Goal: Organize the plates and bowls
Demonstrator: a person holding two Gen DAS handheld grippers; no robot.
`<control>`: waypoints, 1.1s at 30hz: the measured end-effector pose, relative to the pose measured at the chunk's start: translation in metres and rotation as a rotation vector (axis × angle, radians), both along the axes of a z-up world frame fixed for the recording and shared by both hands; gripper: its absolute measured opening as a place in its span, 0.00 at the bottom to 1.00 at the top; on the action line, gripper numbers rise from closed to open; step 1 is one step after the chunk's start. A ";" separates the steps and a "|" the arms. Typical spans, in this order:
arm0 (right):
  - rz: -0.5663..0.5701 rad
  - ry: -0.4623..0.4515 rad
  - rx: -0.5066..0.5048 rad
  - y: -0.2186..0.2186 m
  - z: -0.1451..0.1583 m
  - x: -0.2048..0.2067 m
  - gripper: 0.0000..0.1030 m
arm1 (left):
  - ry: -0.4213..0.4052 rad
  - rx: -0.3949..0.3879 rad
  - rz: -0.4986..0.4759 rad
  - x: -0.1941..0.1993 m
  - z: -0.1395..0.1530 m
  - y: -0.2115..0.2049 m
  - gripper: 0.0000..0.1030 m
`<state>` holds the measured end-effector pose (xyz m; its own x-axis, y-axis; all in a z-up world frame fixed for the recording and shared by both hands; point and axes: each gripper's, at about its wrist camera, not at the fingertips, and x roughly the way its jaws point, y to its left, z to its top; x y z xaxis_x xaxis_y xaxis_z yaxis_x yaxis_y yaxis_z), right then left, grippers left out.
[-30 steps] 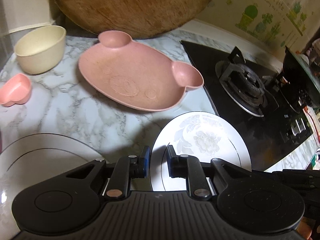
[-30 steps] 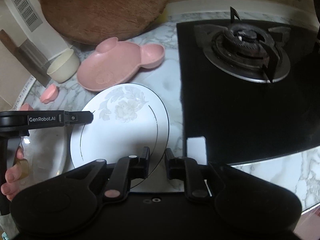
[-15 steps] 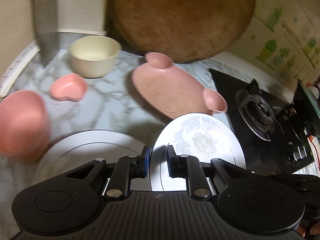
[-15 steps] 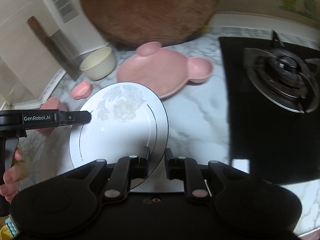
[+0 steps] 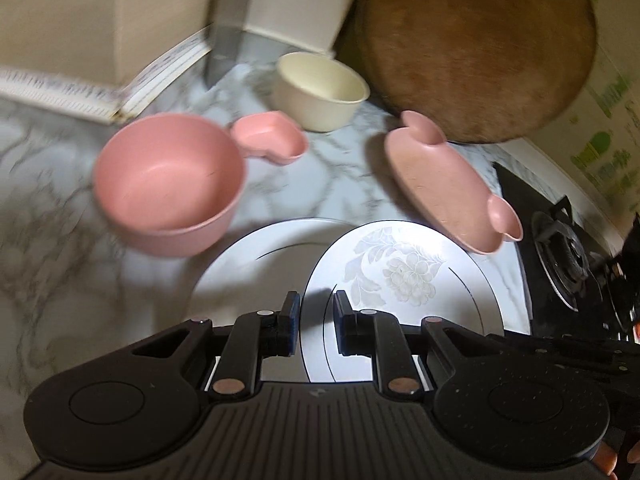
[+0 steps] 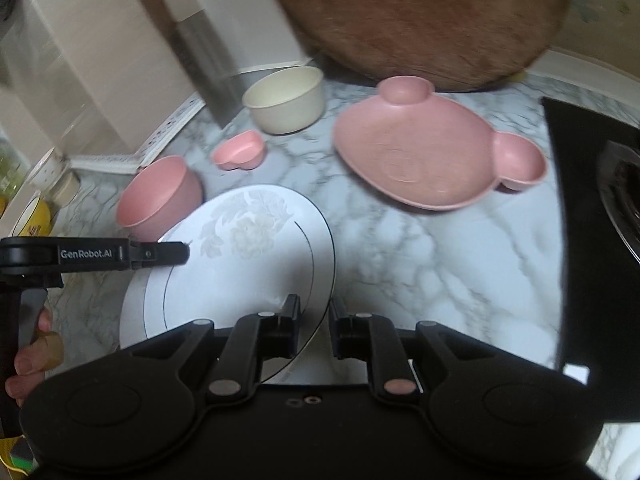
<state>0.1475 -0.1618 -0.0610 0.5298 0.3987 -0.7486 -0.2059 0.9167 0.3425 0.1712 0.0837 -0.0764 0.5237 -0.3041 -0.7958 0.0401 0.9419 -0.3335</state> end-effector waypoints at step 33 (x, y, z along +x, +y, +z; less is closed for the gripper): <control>0.035 0.050 -0.008 0.026 -0.023 0.008 0.11 | 0.047 0.006 0.009 -0.013 -0.032 0.022 0.16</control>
<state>0.1553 -0.1363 -0.0837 0.4774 0.4100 -0.7771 -0.2208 0.9120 0.3456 0.1584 0.1052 -0.1082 0.4884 -0.2942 -0.8216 0.0156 0.9443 -0.3288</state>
